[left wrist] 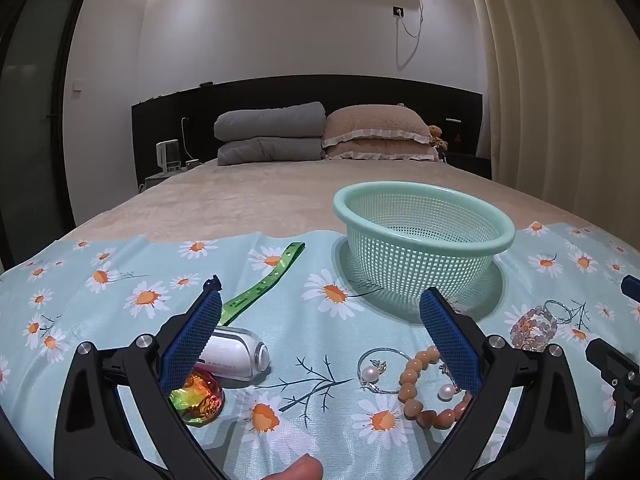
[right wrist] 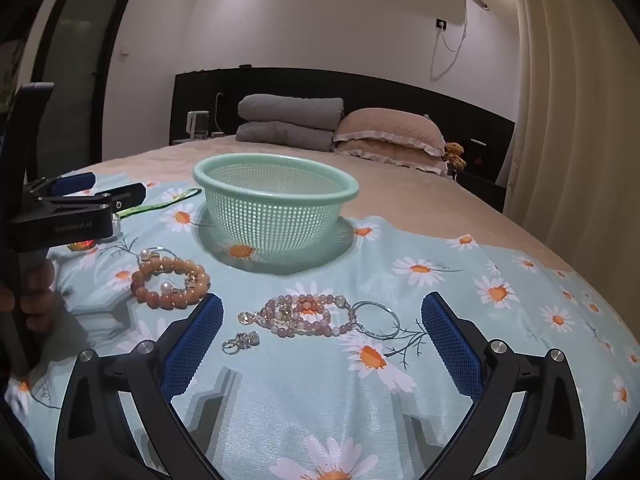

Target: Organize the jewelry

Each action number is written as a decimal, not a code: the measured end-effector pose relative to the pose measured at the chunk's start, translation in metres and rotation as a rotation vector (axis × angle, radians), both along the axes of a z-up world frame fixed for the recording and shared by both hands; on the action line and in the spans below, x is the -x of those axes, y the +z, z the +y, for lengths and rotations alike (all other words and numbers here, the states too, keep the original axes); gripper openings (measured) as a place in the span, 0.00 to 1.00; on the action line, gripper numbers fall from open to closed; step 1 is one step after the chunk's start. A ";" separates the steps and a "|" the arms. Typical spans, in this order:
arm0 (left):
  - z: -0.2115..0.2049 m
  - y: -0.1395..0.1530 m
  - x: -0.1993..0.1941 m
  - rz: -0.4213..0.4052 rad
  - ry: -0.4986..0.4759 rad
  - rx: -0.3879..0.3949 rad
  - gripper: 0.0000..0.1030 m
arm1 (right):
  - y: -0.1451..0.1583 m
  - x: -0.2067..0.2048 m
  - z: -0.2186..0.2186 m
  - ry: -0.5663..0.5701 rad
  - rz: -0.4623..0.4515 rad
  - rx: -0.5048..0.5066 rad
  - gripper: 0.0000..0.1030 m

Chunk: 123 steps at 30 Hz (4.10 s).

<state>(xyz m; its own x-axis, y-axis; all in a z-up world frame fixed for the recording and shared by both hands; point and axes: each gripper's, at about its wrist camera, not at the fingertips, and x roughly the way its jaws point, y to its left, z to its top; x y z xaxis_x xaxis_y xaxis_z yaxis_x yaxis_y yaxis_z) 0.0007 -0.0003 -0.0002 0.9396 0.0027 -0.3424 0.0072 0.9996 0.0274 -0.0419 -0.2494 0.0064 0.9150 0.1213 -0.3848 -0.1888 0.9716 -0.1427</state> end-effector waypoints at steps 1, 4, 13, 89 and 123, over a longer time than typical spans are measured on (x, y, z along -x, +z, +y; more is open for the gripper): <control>0.000 0.000 0.000 -0.003 0.000 0.002 0.94 | 0.000 0.000 0.000 -0.001 0.000 -0.001 0.93; 0.000 0.000 0.000 -0.002 0.000 0.003 0.94 | 0.000 0.001 0.000 0.001 -0.003 0.004 0.93; 0.000 0.000 0.000 -0.001 0.001 0.004 0.94 | 0.000 0.001 0.000 0.002 -0.005 0.002 0.93; -0.012 -0.011 -0.018 0.128 -0.128 0.008 0.94 | -0.007 -0.025 -0.032 -0.113 0.165 -0.137 0.93; -0.003 -0.010 -0.079 0.454 -0.288 -0.051 0.88 | -0.011 -0.125 -0.064 -0.041 0.476 -0.039 0.49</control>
<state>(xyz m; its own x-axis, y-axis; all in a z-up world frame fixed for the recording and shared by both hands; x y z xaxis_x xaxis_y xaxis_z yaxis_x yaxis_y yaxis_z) 0.0799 -0.0029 -0.0104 0.6623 -0.2062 -0.7203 0.3034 0.9528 0.0062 0.0834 -0.3133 -0.0051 0.6424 0.1120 -0.7581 -0.1860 0.9825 -0.0124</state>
